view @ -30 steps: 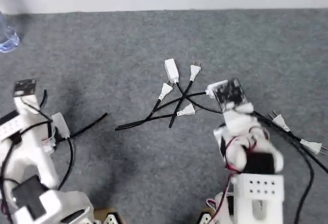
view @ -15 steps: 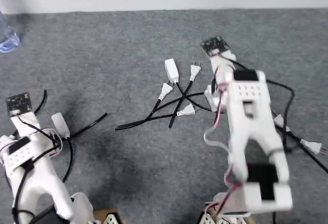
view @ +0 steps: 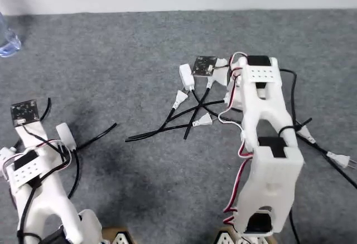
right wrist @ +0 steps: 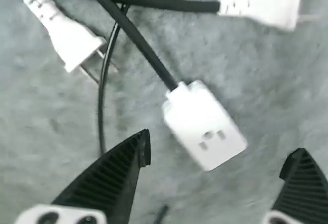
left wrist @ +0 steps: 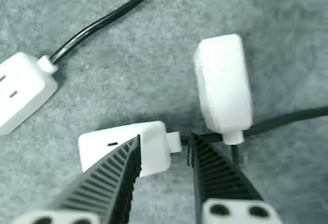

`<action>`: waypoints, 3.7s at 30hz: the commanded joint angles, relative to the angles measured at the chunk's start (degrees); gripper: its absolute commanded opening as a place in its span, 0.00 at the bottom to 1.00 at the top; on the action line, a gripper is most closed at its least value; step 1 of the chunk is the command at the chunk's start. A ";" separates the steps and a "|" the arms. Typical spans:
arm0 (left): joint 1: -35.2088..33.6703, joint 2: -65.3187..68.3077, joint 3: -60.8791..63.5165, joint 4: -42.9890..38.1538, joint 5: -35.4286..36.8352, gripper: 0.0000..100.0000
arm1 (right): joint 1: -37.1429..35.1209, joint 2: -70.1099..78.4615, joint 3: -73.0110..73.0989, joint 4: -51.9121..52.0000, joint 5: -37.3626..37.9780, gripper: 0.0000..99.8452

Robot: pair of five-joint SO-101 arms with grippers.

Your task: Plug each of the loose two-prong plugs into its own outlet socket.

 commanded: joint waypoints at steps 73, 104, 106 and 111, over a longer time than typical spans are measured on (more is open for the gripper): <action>-52.57 -1.58 -2.42 9.58 -6.15 0.14 | -59.30 5.32 -24.44 16.57 -32.79 0.01; -47.03 -1.23 -0.75 9.76 -4.92 0.14 | -49.63 1.89 -64.26 30.37 -47.38 0.43; -46.33 -1.41 -0.57 10.64 -5.01 0.14 | -46.29 -4.18 -54.42 30.37 -48.53 0.43; -45.36 -1.58 -0.57 11.52 -5.10 0.14 | -41.36 -22.90 -25.32 30.11 -49.05 0.34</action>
